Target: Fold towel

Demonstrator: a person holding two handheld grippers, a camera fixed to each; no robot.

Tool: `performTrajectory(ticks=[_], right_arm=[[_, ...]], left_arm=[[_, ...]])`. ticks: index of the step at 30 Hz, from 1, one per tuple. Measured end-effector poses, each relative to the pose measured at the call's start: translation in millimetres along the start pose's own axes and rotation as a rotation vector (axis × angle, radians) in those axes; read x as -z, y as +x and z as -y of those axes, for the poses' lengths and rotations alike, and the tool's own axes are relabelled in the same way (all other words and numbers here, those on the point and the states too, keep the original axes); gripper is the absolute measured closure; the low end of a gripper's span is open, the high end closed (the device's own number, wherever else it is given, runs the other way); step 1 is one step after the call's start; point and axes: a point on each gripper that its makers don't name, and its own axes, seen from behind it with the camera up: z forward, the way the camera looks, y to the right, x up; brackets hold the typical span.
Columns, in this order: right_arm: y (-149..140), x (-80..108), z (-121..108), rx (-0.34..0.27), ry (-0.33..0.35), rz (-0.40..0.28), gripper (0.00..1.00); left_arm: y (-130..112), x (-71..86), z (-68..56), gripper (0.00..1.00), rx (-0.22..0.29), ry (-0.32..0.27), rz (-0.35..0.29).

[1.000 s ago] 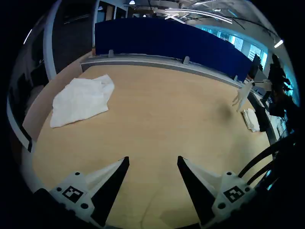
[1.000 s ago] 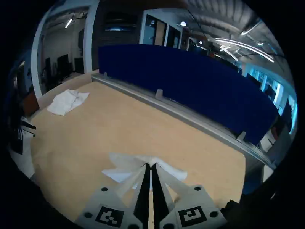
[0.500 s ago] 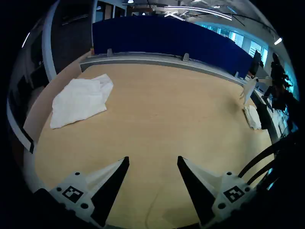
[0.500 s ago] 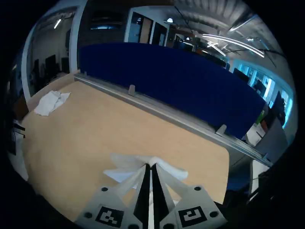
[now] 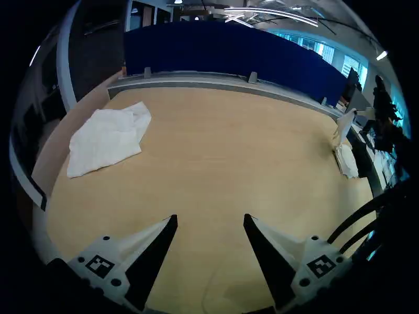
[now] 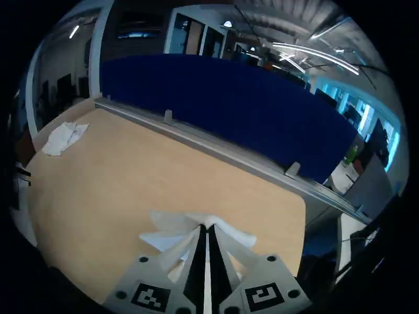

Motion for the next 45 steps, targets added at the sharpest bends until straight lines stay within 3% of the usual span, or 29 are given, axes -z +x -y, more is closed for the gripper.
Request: performTrajectory(ticks=[12,21,29,36,45], right_arm=[[-24,18.3,-5,0.002,-0.014,0.025,0.97],[-86,38.8,-13,-0.039,-0.039,0.101,0.97],[-161,52.0,-9,-0.115,-0.059,0.193,0.97],[-213,51.4,-4,-0.185,-0.087,0.267,0.97],[-253,41.9,-10,-0.256,-0.133,0.343,0.97]], left_arm=[[3,-0.6,-12.5,0.06,-0.014,-0.013,-0.001],[2,1.3,-18.5,0.06,-0.027,-0.021,0.0],[-3,0.0,-22.9,0.06,-0.039,-0.027,0.005],[-1,-0.5,-28.3,0.06,-0.059,-0.035,0.009],[0,2.3,-31.5,0.06,-0.065,-0.036,0.008]])
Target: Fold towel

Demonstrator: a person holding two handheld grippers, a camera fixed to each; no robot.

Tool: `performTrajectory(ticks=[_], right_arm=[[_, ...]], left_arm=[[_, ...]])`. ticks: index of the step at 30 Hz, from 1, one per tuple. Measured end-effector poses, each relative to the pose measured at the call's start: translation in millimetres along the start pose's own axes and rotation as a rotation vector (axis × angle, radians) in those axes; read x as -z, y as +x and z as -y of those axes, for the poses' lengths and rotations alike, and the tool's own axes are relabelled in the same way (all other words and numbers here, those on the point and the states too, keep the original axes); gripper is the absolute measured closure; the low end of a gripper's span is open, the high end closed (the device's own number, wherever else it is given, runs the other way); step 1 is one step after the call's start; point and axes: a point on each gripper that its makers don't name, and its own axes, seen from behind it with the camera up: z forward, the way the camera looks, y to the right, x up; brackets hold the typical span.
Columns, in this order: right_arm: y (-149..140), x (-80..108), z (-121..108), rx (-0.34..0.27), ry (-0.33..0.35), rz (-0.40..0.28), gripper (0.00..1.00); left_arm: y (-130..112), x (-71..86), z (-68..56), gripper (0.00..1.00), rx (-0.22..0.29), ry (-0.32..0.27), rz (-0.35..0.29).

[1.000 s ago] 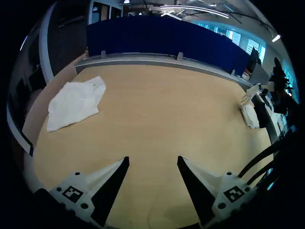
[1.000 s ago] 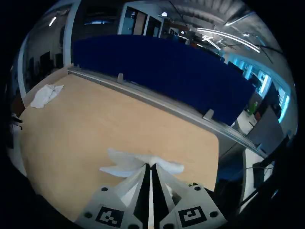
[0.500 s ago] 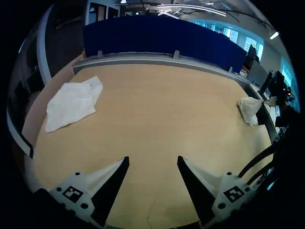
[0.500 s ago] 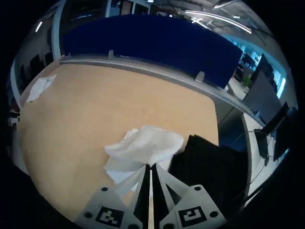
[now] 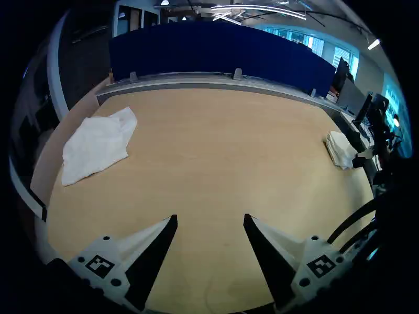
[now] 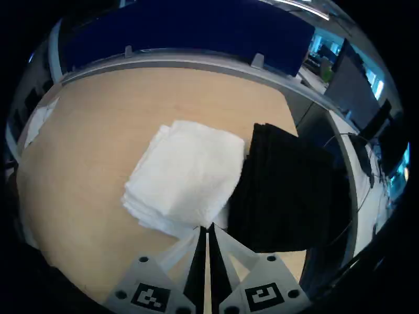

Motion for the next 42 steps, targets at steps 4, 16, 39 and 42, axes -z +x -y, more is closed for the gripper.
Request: performTrajectory(ticks=[4,16,39,42], right_arm=[[-10,-10.4,-4,-0.053,-0.016,0.025,0.97],[-23,-31.7,-14,-0.13,-0.06,0.047,0.94],[-15,-25.4,-15,-0.145,-0.08,0.0,0.49],[-15,-23.6,-11,-0.143,-0.077,-0.006,0.32]], left_arm=[[-1,0.9,0.2,0.06,-0.003,0.004,0.003],[-4,-1.4,0.1,0.06,-0.013,0.006,0.015],[-4,-4.0,-1.2,0.06,-0.027,-0.002,0.02],[-3,-3.0,-2.1,0.06,-0.023,-0.004,0.016]])
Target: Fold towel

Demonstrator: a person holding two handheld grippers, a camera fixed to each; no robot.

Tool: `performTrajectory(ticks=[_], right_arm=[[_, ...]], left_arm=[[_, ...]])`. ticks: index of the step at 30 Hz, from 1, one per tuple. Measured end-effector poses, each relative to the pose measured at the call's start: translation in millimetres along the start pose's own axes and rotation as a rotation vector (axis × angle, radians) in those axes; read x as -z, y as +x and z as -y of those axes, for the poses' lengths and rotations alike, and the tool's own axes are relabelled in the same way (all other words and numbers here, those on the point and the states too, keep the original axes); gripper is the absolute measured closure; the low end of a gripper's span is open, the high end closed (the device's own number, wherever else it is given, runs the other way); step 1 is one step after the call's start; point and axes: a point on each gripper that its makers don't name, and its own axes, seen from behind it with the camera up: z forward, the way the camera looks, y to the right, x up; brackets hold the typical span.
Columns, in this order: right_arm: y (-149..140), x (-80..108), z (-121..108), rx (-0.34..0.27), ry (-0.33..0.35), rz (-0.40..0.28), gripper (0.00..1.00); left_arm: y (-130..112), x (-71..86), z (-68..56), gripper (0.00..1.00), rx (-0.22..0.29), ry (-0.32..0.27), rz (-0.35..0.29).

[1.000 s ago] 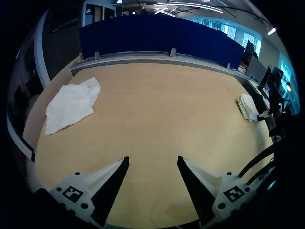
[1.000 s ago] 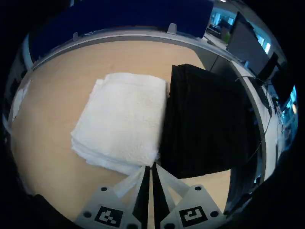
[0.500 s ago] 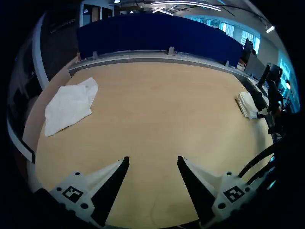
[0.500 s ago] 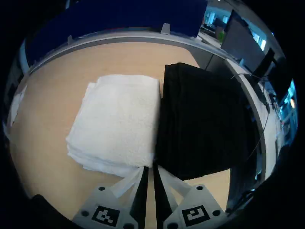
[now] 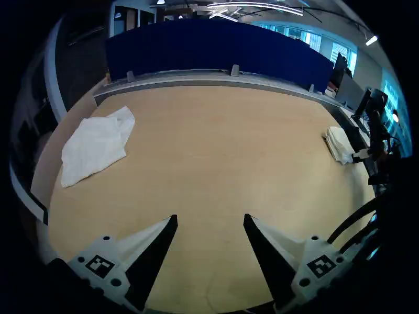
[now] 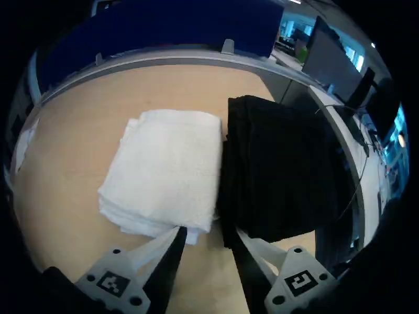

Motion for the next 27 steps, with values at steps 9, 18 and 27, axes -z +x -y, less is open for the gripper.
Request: performTrajectory(ticks=[9,18,27], right_arm=[[2,9.6,11,0.019,0.016,-0.028,0.14],[8,18.9,15,0.021,0.034,-0.049,0.13],[11,27.5,27,0.029,0.048,-0.071,0.01]], left_arm=[[1,4.8,-1.9,0.06,-0.002,-0.009,-0.006],[3,7.5,-3.4,0.06,-0.003,-0.016,-0.013],[5,7.0,-1.7,0.06,0.008,-0.019,-0.03]])
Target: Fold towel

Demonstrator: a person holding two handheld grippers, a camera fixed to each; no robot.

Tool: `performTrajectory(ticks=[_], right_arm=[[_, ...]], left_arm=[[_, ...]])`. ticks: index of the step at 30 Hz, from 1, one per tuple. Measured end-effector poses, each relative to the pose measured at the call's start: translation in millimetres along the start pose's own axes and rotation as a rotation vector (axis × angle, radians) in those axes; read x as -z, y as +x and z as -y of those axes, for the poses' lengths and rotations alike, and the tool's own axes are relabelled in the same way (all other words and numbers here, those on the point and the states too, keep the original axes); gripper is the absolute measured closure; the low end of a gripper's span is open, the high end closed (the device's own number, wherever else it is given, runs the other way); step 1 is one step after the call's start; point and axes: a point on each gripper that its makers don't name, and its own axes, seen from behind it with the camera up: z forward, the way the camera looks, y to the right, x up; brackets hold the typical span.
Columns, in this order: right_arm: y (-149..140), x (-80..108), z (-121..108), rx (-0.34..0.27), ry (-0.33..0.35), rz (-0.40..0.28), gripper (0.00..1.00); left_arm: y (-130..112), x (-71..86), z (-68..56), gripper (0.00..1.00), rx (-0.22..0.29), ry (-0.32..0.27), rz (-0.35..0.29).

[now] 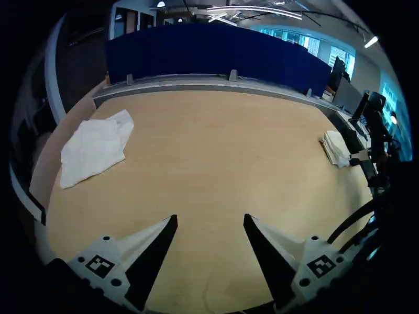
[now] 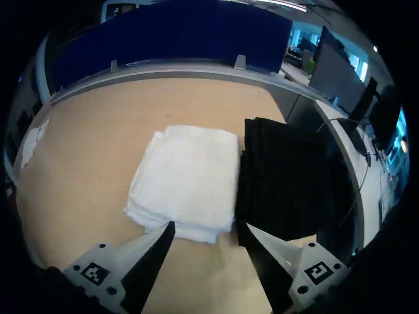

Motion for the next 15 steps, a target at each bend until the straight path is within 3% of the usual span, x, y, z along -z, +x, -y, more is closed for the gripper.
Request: performTrajectory(ticks=[15], right_arm=[[18,16.9,23,0.009,0.019,-0.052,0.0]], left_arm=[[4,4.7,1.6,0.06,0.006,-0.006,-0.023]])
